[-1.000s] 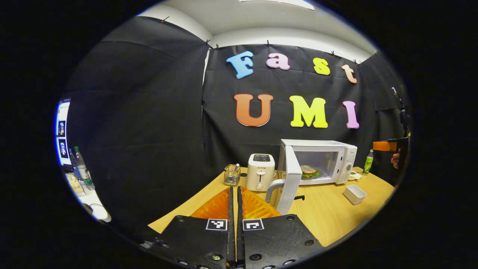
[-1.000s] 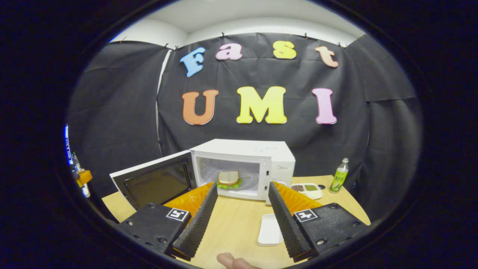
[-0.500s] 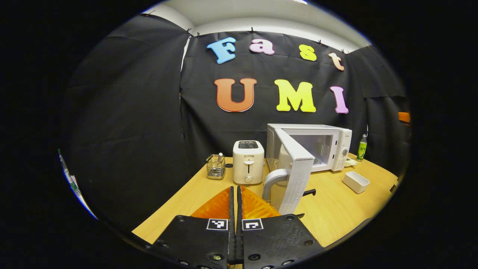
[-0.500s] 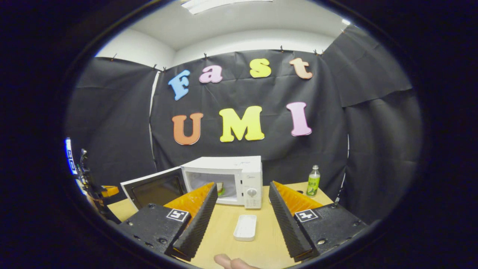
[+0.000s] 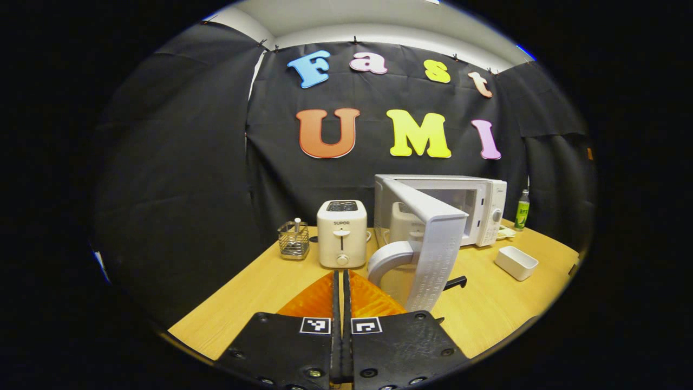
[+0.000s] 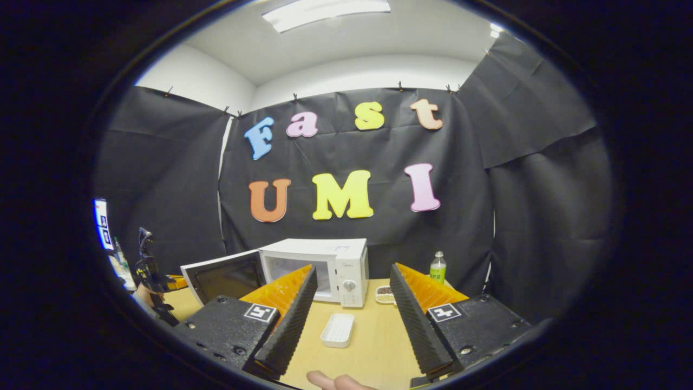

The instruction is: Open the microwave oven with the left hand, put the food in, and close the microwave oven.

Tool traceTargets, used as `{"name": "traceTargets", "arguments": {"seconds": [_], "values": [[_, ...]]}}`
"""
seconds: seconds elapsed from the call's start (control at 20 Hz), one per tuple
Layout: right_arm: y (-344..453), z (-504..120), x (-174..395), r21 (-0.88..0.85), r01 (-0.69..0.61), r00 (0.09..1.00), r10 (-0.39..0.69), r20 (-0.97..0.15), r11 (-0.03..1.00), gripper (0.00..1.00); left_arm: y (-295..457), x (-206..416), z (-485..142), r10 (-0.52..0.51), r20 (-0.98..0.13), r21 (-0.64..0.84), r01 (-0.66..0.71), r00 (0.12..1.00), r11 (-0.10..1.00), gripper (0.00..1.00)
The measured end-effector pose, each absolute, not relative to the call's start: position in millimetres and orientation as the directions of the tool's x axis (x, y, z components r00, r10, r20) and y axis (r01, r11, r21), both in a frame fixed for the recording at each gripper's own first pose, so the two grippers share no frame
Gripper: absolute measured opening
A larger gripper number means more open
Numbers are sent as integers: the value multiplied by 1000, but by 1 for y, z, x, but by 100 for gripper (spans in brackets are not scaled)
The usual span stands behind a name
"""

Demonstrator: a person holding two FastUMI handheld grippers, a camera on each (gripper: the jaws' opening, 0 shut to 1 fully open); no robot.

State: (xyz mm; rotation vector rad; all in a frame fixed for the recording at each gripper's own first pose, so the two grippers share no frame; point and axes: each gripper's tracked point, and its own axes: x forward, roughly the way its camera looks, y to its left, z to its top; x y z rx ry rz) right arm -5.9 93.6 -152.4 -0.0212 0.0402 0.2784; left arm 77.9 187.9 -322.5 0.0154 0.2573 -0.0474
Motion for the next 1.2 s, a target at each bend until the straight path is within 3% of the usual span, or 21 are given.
{"name": "traceTargets", "arguments": {"seconds": [0.65,1.2], "values": [[62,-163,-2,16,-278,958,278,-62,960,87,31,127,-340,-373,-233,-71,367,898,928,0],[28,-186,33,22,-229,968,230,-103,973,87,-62,187,-357,-455,-223,-135,435,862,890,0]]}}
